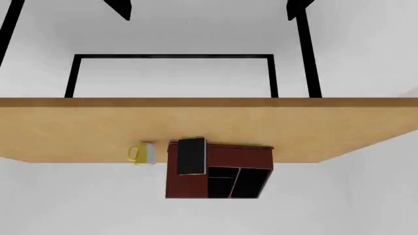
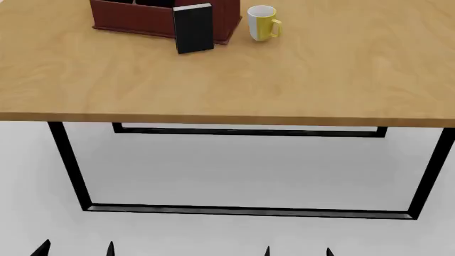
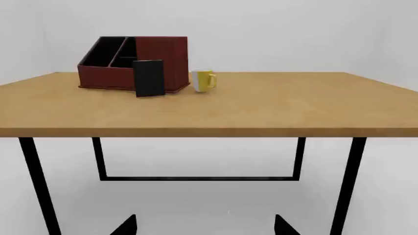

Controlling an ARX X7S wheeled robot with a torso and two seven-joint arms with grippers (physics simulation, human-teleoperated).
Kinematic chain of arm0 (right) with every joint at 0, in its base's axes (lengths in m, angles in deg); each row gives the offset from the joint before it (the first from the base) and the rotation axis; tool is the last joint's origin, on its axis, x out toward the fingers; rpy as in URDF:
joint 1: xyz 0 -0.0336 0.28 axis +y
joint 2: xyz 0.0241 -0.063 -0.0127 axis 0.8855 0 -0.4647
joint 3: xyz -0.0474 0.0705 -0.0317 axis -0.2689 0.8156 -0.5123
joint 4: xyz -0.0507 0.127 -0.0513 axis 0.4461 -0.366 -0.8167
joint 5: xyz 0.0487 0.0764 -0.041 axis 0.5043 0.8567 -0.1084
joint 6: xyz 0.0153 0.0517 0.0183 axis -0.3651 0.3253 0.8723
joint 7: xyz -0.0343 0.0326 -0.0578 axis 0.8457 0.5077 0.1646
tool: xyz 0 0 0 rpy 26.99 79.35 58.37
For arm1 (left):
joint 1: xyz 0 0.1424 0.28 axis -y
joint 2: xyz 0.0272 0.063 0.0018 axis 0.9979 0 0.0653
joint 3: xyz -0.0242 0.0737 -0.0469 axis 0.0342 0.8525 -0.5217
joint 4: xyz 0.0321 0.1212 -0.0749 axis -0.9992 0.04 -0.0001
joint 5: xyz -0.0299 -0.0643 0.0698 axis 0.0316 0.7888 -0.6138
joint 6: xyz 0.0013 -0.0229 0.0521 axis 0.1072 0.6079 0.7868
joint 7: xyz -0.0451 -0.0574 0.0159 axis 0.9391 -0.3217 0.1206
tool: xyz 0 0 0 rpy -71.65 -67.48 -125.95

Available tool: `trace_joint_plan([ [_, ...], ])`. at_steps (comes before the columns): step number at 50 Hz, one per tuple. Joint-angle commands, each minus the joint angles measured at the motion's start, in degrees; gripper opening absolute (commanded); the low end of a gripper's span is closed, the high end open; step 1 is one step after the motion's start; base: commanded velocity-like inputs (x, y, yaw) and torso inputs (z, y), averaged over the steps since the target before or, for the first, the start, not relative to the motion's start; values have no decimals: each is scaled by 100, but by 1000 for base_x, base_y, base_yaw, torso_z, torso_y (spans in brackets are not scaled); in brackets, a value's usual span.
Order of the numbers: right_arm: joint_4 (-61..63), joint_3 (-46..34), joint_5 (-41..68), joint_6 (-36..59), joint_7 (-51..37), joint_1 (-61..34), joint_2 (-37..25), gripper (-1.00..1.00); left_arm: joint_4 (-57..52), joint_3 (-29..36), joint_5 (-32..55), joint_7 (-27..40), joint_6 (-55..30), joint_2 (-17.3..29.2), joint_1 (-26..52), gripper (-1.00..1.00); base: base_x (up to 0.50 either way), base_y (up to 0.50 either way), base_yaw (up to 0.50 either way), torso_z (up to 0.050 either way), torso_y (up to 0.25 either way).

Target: Pick up the book and place it in the front compartment of the caddy.

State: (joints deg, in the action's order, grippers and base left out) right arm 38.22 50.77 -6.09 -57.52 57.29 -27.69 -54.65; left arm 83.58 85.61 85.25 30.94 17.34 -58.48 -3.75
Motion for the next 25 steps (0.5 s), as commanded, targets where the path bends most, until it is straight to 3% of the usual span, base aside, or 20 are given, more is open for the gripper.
trace_joint_plan([
  [1, 0, -72, 54, 0, -72, 0, -54, 100, 0, 64, 56, 64, 0, 57, 0, 100, 0, 0, 0, 0, 0],
  [11, 12, -272, 199, -8, -285, 9, -233, 100, -105, 321, 166, 295, -70, 239, -33, 100, 0, 0, 0, 0, 0],
  [13, -4, -307, 197, -9, -328, 5, -258, 100, -438, 255, 377, 337, -551, 227, -33, 100, 0, 0, 0, 0, 0],
  [14, 855, -452, -367, 851, -403, -43, -383, 100, -1298, 244, 607, 479, -1411, 431, 363, 100, 0, 0, 0, 0, 0],
  [16, 2574, -508, -500, 2452, -440, -113, -421, 100, -3017, 271, 623, 529, -3130, 466, 424, 100, 0, 0, 0, 0, 0],
  [17, 2809, -638, -744, 2751, -487, -177, -485, 100, -3250, 276, 648, 540, -3989, 481, 448, 100, 0, 0, 0, 0, 0],
  [22, 3546, -749, -822, 3608, -390, -389, -500, 100, -3557, 324, 659, 631, -4519, 560, 599, 100, 0, 0, 0, 0, 0],
  [23, 4406, -931, -988, 4468, -175, -806, -495, 100, -4178, 392, 697, 657, -5338, 643, 858, 100, 0, 0, 0, 0, 0],
  [25, 4828, -1015, -1052, 5338, -122, -974, -517, 100, -4390, 413, 729, 673, -5614, 665, 944, 100, 0, 0, 0, 0, 0],
])
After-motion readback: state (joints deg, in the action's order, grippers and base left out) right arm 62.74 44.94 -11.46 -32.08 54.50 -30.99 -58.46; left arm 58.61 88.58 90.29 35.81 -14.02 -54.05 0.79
